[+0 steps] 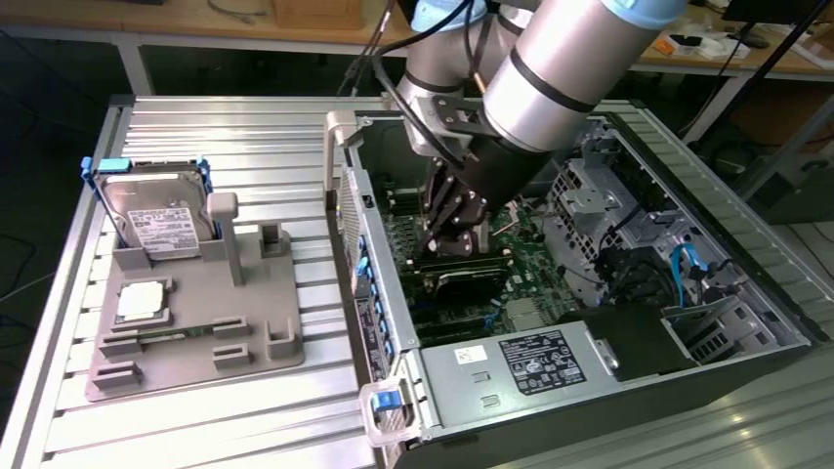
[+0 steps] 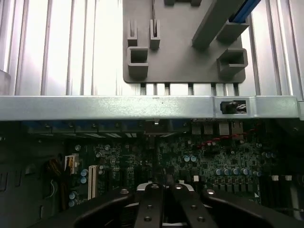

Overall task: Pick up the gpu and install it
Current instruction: 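Press down on the gpu until it lock into place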

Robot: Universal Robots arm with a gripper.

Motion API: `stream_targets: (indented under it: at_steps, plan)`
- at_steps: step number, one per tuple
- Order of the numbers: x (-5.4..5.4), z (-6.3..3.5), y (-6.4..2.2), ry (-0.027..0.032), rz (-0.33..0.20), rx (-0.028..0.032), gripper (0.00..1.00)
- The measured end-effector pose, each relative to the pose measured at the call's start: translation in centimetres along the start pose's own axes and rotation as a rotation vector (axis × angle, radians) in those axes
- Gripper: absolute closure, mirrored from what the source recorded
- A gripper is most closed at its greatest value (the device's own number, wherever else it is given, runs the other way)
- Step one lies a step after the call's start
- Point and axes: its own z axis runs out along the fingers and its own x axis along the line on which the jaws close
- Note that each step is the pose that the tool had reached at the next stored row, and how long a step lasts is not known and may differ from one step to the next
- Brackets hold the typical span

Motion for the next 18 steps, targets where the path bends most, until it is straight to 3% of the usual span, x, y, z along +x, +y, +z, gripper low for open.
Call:
stream_targets:
  at_steps: [12,14,18]
  plan:
    - [-0.1,-0.73,-2.77,-0.0014,0.009,-0.1575,0.89]
    - [-0.1,-0.78,-3.30,-0.0016,0.011,-0.1802,0.89]
    - [0.0,-0.12,-3.47,-0.0019,0.011,-0.1825,0.89]
